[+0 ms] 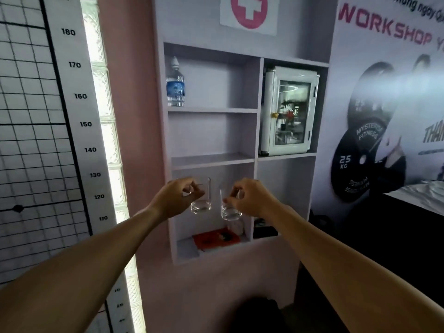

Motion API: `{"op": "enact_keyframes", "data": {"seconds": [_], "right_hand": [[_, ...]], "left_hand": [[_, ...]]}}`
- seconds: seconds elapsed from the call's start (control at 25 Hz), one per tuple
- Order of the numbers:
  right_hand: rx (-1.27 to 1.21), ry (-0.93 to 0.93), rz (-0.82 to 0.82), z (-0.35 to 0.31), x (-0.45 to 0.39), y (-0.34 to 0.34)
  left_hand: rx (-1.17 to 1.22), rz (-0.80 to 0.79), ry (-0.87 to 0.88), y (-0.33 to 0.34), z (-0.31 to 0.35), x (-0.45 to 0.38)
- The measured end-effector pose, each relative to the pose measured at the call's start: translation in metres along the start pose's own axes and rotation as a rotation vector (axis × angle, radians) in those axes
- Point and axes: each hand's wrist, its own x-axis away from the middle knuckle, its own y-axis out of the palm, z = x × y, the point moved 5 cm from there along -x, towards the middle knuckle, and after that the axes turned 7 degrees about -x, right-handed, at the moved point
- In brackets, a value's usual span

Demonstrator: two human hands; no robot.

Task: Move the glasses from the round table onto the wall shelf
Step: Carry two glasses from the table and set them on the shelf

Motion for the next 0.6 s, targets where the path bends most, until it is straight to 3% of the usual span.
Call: {"op": "enact_keyframes", "data": {"seconds": [0.32,0.6], "right_hand": [[-0.039,-0.211,0.03,0.028,-0.147,-0.003],[-0.071,-0.287,0.016,0.074,-0.251,-0.01]], "left_hand": [[-0.177,0.152,-0.058,-0.002,-0.031,-0.115],[-0.248,0.254,-0.179,0.012,-0.064,-0.18]]}}
